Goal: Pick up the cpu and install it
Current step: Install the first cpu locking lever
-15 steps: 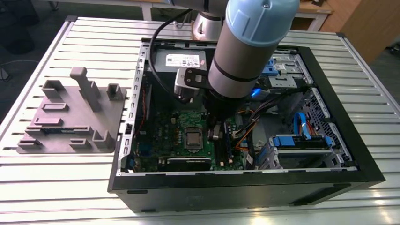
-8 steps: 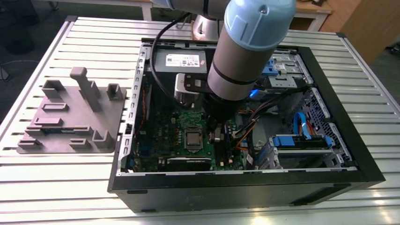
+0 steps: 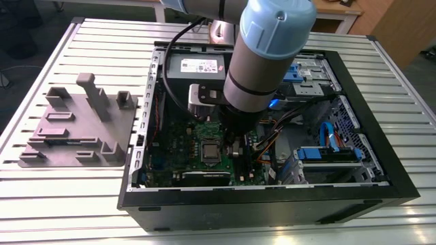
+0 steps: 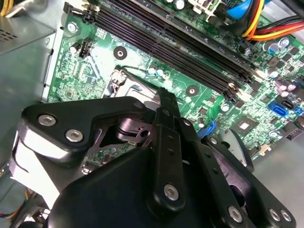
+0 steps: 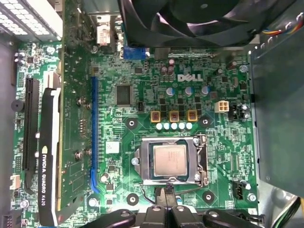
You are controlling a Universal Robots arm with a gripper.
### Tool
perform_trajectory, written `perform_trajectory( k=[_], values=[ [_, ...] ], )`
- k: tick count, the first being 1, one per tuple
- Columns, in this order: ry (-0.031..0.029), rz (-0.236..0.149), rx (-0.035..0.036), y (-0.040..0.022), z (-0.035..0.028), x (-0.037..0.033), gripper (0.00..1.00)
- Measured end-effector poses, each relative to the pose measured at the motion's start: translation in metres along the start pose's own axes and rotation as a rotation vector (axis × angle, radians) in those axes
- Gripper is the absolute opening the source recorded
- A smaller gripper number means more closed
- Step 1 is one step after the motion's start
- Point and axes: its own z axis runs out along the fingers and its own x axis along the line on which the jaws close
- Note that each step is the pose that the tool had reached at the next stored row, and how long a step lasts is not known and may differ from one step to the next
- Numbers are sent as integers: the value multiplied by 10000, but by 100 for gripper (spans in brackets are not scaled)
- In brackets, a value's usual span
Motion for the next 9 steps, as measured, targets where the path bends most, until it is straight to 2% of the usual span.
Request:
perform_trajectory(
  k=[4, 9],
  values=[
    [55, -186, 18, -1, 21, 3, 10],
    [85, -326, 56, -5, 70, 6, 10]
  ],
)
